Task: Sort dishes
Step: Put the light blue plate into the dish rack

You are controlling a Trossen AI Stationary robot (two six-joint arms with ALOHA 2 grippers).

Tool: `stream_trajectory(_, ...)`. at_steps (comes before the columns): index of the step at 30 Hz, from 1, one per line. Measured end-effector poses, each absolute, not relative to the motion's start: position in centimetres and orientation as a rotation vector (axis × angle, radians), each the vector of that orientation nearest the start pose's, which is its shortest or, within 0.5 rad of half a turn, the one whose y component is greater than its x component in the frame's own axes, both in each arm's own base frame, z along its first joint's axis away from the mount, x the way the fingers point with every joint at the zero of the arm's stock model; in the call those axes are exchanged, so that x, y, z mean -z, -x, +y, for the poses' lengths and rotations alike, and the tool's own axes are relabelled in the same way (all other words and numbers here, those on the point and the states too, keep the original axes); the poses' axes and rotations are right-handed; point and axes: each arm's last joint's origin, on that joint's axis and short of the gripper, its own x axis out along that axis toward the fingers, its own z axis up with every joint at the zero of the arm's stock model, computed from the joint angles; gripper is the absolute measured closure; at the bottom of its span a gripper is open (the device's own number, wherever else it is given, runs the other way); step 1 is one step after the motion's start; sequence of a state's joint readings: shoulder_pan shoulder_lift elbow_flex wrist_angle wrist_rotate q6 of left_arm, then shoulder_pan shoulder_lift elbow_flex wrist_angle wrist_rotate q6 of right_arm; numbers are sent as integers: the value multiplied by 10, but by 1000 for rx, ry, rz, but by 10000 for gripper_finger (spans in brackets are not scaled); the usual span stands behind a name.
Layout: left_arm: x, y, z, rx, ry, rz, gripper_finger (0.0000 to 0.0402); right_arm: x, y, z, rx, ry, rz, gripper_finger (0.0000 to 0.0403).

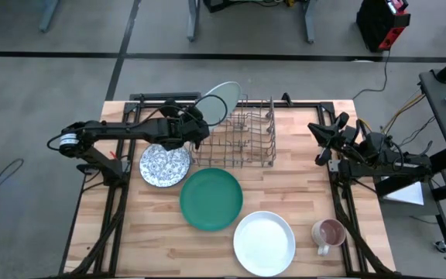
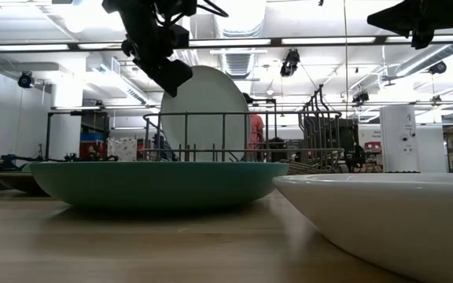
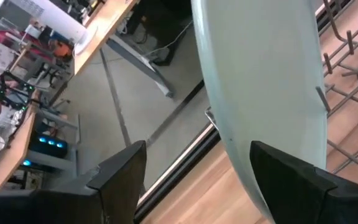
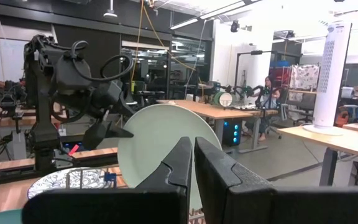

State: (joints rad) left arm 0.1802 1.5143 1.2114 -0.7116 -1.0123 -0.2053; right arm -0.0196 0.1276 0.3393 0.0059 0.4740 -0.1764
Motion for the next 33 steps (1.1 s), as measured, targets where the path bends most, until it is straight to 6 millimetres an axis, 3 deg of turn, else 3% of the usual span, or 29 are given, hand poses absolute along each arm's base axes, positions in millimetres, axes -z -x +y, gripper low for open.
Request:
stream_trajectory(9,-279,-293,76,-1075,-185,876,126,-267,-76,-15,509,123,-170,391)
stream_trajectory(19,-279,-293,77,-1063,-237,898,126,-267,-76,-15,509,124,-170,391)
stream_trajectory(33,-279,-298,77,-1067,-155,835,126,-267,-76,-15,510,128,-168,391)
